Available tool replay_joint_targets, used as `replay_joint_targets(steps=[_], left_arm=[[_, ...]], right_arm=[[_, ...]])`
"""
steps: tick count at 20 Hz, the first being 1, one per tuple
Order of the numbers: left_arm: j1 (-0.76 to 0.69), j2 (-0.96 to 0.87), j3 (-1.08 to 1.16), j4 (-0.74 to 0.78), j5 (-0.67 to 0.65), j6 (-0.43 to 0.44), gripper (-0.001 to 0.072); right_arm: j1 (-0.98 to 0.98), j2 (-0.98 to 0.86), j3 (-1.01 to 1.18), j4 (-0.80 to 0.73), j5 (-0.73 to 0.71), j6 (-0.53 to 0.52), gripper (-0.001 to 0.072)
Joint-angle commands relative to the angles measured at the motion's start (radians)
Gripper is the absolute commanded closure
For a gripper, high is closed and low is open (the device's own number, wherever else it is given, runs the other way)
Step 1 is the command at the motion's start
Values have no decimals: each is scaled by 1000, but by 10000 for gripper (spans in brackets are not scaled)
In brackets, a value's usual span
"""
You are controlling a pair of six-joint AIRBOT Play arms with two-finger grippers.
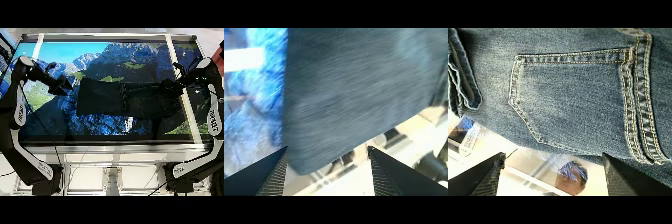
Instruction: Fold the clothes and pants, and hang the long-sleeved shirts on hangers.
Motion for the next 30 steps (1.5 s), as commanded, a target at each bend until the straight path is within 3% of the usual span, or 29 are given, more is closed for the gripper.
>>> replay_joint_targets(steps=[1,3,14,16,17,19,21,25,30], left_arm=[[40,-5,-141,-130,109,135,139],[31,-9,-170,-144,207,142,139],[-108,-109,-170,-146,322,122,146],[-134,-122,-170,-150,328,122,239],[-146,-127,-170,-157,331,123,324],[-158,-128,-169,-184,316,123,676],[-145,-113,-146,-161,209,122,684],[-54,13,-12,149,-51,-63,684],[2,213,308,318,-183,-111,685]], right_arm=[[7,0,0,2,-20,15,30],[18,0,1,4,-19,15,30],[42,0,1,8,-52,11,30],[42,0,1,8,-52,10,29],[42,0,1,8,-52,10,29],[42,0,1,8,-50,10,30],[42,0,1,8,-44,10,30],[42,0,1,10,-14,11,30],[42,0,1,10,-5,6,29]])
